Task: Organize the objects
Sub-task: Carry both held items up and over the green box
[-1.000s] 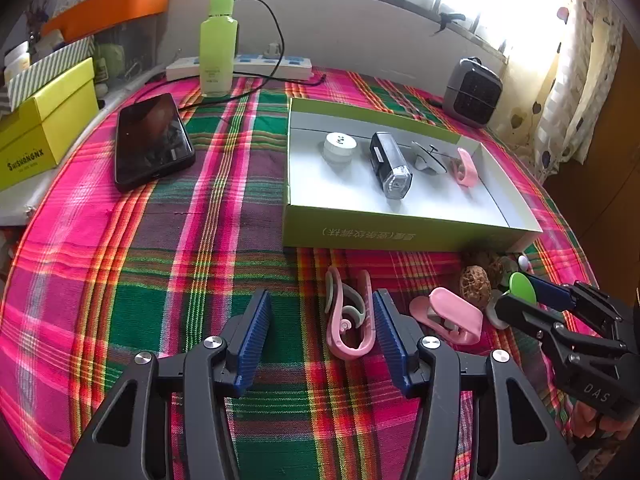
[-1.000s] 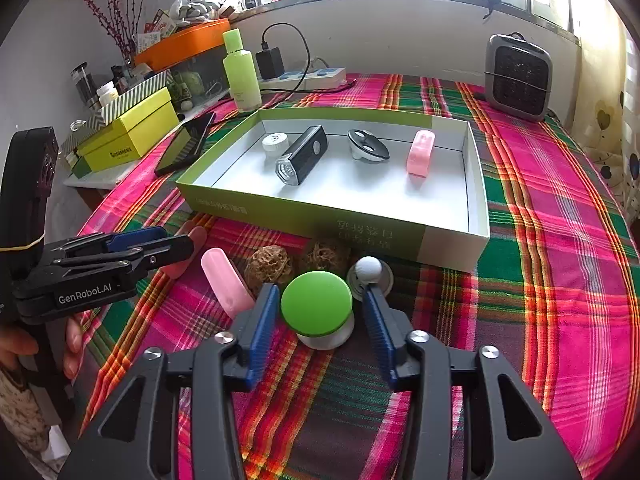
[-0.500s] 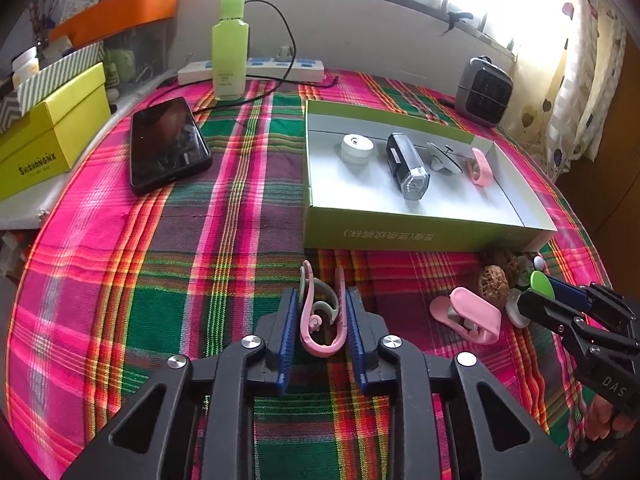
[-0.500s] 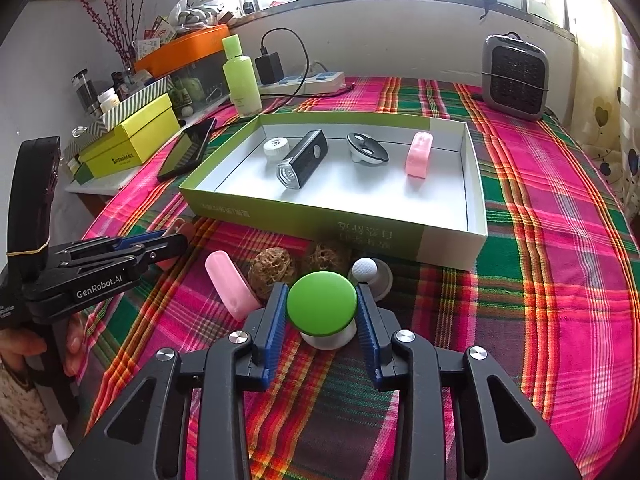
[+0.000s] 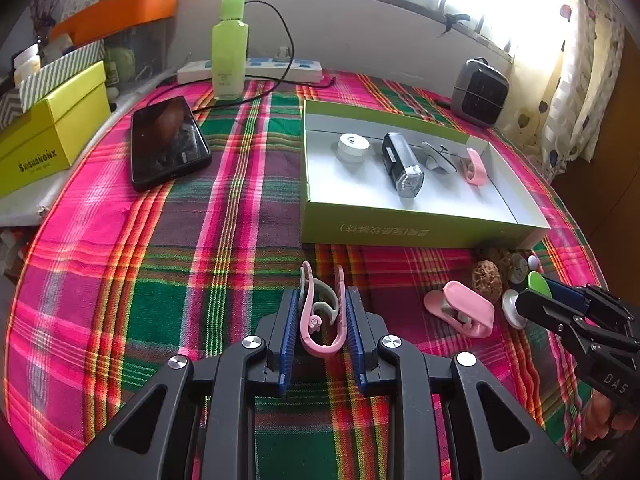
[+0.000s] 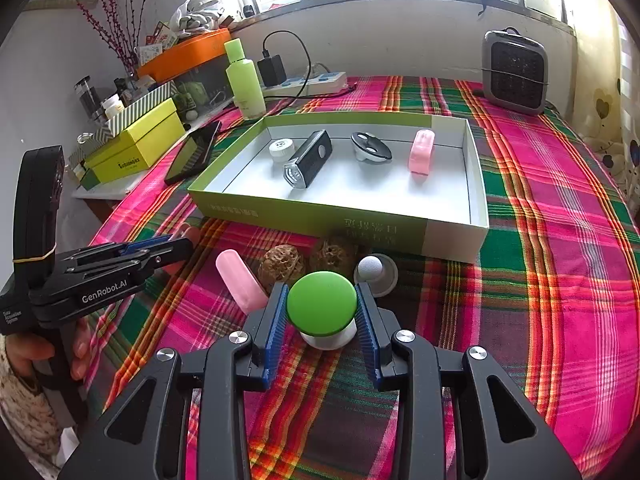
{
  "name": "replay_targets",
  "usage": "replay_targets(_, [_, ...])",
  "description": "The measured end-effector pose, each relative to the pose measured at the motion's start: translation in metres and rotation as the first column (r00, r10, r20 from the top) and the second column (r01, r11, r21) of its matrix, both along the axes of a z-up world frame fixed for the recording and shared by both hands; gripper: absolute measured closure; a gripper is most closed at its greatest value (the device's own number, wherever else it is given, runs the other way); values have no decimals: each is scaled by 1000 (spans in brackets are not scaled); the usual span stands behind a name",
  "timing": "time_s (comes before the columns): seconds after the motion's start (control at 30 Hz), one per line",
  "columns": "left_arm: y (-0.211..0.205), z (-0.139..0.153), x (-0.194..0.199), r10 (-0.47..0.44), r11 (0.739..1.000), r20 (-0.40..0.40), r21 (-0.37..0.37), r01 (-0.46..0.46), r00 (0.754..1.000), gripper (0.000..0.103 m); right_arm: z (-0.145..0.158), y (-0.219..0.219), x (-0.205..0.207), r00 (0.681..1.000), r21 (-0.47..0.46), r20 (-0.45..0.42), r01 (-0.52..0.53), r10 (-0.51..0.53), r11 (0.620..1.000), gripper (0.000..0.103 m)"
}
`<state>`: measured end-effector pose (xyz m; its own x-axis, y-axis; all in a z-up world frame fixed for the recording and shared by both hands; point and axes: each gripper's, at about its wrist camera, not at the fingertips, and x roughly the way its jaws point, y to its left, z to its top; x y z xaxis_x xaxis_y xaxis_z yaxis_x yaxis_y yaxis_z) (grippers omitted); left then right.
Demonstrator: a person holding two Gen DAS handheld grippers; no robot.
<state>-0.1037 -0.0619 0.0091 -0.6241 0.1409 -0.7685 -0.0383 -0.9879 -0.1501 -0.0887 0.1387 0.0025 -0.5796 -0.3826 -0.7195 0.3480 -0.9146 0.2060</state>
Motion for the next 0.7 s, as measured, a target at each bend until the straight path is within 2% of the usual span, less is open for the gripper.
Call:
replay_targets(0.07, [1,3,2,-6,1000,-8,1,6,1000,81,4,1,2,1000,-27,-9,-7,7,1000,68])
replay_targets(0.17, [3,9,4,-14,1000,-20,4,14,1000,81,4,-2,3,1000,-3,-6,-16,16,1000,68])
replay_targets(0.3, [6,17,5,-30,999,-32,17,30,999,81,8,2,3,1000,-43,-7,-10,10,999,68])
replay_targets(0.43, [8,23,1,-41,999,-42,22,42,998,81,18,2,2,999,-40,-35,-15,14,999,68])
replay_targets(0.7, [12,33,-10,-53,998,-51,34,55,997,81,32,6,-13,999,-60,-48,-10,7,998,68])
